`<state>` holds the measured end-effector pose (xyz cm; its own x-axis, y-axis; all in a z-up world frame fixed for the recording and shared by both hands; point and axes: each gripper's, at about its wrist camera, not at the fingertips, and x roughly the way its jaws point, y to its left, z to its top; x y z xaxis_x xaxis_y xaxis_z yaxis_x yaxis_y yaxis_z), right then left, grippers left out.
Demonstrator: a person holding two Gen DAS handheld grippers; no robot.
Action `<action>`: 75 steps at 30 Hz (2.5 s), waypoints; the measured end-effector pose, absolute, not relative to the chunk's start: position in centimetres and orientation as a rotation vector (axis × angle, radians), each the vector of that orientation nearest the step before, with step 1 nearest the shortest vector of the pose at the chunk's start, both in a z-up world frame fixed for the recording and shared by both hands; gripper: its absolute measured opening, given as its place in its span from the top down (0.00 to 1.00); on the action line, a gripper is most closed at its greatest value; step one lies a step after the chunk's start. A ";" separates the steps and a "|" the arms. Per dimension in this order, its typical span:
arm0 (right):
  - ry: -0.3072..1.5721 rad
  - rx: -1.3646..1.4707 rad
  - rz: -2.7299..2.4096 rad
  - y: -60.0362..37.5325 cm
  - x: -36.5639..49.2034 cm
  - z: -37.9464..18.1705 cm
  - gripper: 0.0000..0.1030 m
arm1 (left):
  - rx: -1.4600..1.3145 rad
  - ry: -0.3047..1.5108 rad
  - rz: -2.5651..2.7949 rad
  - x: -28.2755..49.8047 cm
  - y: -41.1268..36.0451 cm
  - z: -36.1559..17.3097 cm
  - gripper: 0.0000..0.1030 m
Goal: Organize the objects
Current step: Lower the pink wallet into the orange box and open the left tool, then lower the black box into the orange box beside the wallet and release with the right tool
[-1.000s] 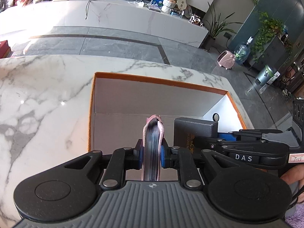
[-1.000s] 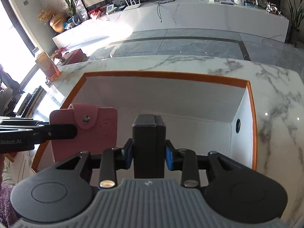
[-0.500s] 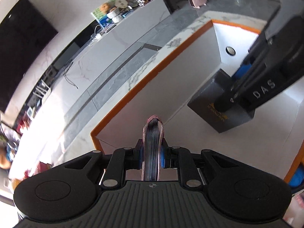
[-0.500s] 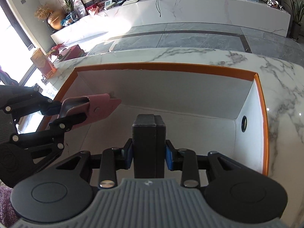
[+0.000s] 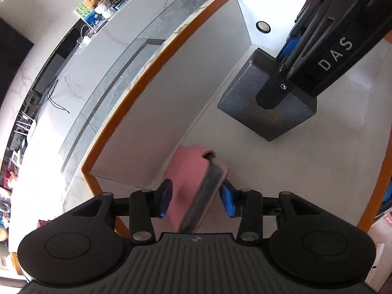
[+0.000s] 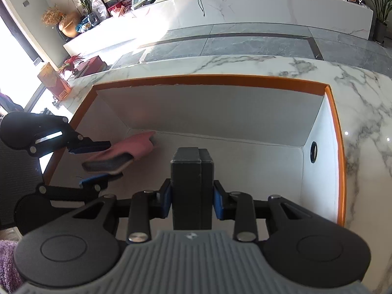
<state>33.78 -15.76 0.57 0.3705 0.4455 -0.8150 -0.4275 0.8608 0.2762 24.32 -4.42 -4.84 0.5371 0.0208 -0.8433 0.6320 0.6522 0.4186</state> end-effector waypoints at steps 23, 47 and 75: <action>1.339 0.241 0.515 -13.8 34.6 -1.1 0.65 | 0.340 0.939 -0.284 23.2 3.8 2.0 0.51; 1.310 0.300 0.412 -12.1 37.2 -1.1 0.66 | 0.177 1.006 -0.335 22.7 7.3 -0.4 0.67; 1.209 -0.462 0.632 -8.8 35.0 -2.5 0.26 | 0.241 1.012 -0.307 22.8 6.3 -0.4 0.83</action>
